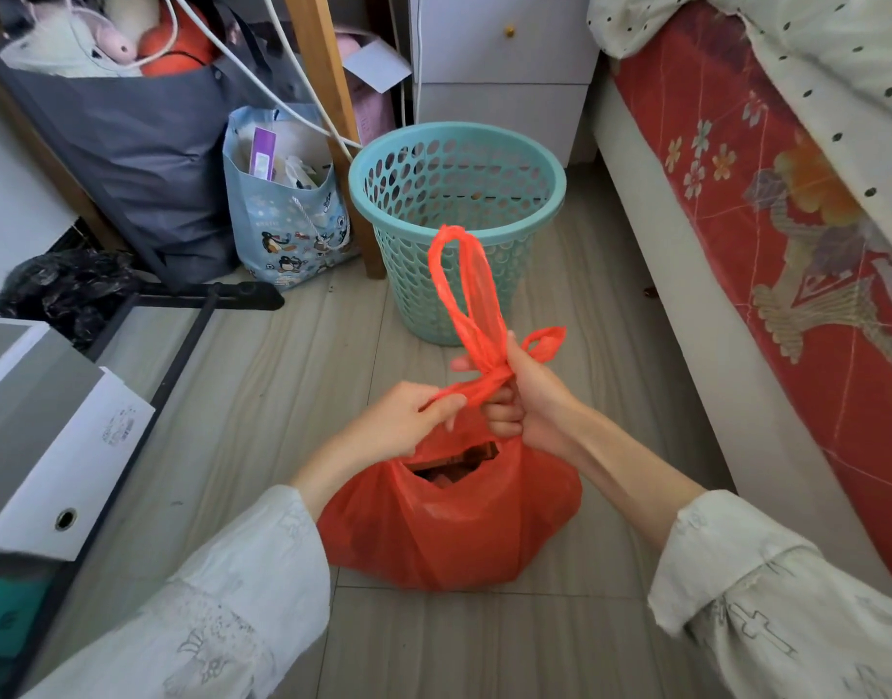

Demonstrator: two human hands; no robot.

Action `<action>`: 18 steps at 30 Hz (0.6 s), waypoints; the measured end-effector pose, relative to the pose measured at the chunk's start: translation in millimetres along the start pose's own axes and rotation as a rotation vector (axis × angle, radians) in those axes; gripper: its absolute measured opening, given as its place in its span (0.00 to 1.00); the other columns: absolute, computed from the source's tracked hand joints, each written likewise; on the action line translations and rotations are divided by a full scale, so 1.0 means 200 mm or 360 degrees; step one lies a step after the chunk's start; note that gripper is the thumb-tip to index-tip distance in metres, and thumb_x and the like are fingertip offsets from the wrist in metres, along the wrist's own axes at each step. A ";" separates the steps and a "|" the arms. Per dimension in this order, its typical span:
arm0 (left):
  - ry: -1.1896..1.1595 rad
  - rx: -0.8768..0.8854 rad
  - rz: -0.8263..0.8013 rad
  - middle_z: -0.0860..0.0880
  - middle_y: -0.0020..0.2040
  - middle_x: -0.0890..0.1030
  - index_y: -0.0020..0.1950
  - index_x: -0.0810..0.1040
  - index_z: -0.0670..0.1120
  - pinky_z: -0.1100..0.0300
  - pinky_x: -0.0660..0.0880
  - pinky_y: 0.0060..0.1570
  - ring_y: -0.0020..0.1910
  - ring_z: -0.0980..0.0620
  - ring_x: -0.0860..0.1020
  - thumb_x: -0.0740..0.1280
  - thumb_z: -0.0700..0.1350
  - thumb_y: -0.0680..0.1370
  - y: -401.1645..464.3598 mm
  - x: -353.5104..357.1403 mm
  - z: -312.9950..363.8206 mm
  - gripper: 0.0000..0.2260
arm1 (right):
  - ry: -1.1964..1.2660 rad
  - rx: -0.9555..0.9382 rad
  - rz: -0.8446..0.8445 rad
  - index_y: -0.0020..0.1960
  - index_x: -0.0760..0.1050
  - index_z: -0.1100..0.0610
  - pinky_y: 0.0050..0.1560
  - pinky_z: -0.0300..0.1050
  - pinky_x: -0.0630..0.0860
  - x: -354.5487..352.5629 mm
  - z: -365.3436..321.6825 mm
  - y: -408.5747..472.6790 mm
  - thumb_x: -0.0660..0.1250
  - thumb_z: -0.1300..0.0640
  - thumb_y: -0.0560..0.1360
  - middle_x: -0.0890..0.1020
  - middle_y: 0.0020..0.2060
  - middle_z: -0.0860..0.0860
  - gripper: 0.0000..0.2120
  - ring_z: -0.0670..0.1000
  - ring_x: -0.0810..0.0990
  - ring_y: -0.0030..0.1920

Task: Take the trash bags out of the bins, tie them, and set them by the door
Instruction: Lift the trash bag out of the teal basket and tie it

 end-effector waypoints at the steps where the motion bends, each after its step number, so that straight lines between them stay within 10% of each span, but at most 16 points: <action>1: -0.0343 -0.0167 -0.0038 0.55 0.20 0.61 0.32 0.70 0.46 0.69 0.57 0.19 0.16 0.60 0.58 0.59 0.49 0.79 -0.01 0.00 -0.06 0.15 | 0.0009 0.0031 -0.0046 0.40 0.76 0.54 0.18 0.26 0.53 0.01 0.01 0.00 0.44 0.37 0.78 0.58 0.15 0.44 0.29 0.40 0.54 0.14; 8: -0.1484 -0.0704 -0.0100 0.54 0.20 0.63 0.35 0.70 0.43 0.70 0.62 0.18 0.16 0.60 0.60 0.57 0.50 0.78 -0.06 0.00 -0.22 0.15 | -0.0849 -0.0212 -0.0012 0.32 0.68 0.52 0.17 0.30 0.54 -0.03 -0.05 -0.05 0.61 0.54 0.78 0.62 0.18 0.44 0.15 0.40 0.57 0.16; 13: -0.1155 -0.0564 -0.0203 0.54 0.24 0.62 0.40 0.73 0.44 0.68 0.66 0.22 0.20 0.60 0.60 0.67 0.49 0.70 -0.07 -0.01 -0.13 0.09 | -0.1146 -0.0640 0.0344 0.43 0.79 0.60 0.22 0.30 0.64 -0.08 -0.20 -0.06 0.66 0.65 0.74 0.72 0.24 0.50 0.04 0.40 0.68 0.16; 18: -0.0776 -0.0549 -0.0262 0.55 0.20 0.60 0.39 0.69 0.47 0.66 0.64 0.20 0.18 0.59 0.57 0.69 0.44 0.72 -0.08 0.04 -0.11 0.09 | -0.0849 -0.0802 0.0438 0.54 0.78 0.59 0.27 0.29 0.70 -0.11 -0.25 -0.08 0.64 0.70 0.73 0.77 0.26 0.46 0.13 0.39 0.74 0.22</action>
Point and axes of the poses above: each hand's wrist, its own y-axis towards the middle knuckle, its own x-axis out of the palm, z = x × y, the point moved 10 cm from there along y, towards the middle knuckle
